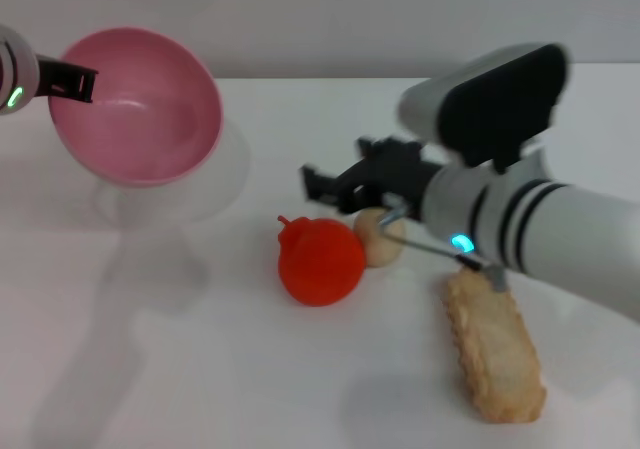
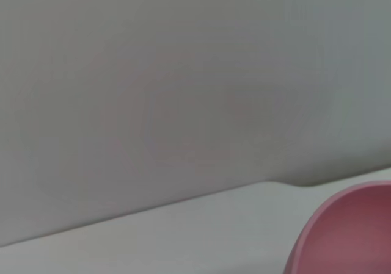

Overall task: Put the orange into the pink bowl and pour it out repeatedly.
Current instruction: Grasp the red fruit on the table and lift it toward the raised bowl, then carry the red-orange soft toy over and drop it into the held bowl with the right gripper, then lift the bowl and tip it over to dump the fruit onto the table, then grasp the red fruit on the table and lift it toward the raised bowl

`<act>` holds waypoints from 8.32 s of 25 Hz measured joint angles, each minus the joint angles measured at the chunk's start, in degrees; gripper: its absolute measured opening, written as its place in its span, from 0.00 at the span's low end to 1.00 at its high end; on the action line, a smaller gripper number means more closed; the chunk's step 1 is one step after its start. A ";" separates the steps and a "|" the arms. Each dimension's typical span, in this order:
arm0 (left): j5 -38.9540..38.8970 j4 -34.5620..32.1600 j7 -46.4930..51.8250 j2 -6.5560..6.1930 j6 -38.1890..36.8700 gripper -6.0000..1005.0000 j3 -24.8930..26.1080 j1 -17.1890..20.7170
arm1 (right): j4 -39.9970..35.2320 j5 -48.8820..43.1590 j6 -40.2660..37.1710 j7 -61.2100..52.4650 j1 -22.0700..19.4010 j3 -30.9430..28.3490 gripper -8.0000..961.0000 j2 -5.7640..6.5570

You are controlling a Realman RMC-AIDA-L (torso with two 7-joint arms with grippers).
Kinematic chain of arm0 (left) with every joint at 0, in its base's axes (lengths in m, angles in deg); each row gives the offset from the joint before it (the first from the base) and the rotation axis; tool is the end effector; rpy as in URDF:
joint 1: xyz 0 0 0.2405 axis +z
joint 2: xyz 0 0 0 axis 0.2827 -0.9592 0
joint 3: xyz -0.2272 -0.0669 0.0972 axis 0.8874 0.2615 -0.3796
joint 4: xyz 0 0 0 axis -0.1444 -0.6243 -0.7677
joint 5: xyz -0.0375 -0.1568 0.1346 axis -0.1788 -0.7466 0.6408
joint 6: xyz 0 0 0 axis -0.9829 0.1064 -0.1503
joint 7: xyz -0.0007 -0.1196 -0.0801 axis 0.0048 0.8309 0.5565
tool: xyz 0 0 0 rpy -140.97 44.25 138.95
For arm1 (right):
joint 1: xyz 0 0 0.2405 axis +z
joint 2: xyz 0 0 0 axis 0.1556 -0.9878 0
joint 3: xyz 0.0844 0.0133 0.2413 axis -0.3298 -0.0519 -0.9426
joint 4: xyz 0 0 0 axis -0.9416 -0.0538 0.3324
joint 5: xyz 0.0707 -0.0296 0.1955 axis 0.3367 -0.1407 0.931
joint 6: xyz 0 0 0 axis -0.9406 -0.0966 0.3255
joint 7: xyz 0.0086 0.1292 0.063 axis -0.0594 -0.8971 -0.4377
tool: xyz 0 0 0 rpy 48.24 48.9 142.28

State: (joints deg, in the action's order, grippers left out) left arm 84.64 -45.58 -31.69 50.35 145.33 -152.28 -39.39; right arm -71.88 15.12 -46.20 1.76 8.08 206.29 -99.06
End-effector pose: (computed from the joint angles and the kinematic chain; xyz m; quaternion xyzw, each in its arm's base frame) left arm -0.1695 0.3709 0.0616 -0.7382 -0.3780 0.0849 0.5522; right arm 0.1350 0.3238 -0.0966 -0.8769 0.3171 0.1218 0.3400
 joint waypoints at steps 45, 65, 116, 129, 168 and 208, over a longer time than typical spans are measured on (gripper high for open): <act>-0.64 3.91 -3.62 0.00 -0.73 0.05 0.06 -2.61 | 9.95 13.45 2.59 4.01 8.09 4.75 0.43 -0.35; -3.83 8.21 -4.19 0.17 -3.07 0.05 -1.22 -2.46 | -15.47 -1.36 13.08 4.20 0.05 1.19 0.12 -0.65; -13.55 2.98 -10.73 -0.04 -3.73 0.05 -8.10 -2.89 | 2.90 -30.51 -49.11 11.16 -23.88 -4.65 0.66 -1.23; 3.23 1.30 -13.23 0.30 -3.57 0.05 -22.87 -3.62 | 4.70 -17.38 -56.88 13.00 -29.29 -8.84 0.66 -1.17; 57.53 11.03 -1.15 1.07 -4.47 0.05 -57.97 -0.36 | 8.51 -7.70 -55.45 12.44 -29.78 -13.92 0.66 -0.73; 7.77 1.52 2.12 -0.01 4.94 0.05 -3.83 -0.25 | 9.17 16.58 -2.70 9.92 5.15 9.16 0.77 -0.45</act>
State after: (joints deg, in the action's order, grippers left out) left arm 92.41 -44.06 -29.58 50.34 150.26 -156.11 -39.64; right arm -62.72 31.69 -48.90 11.68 13.22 215.45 -99.51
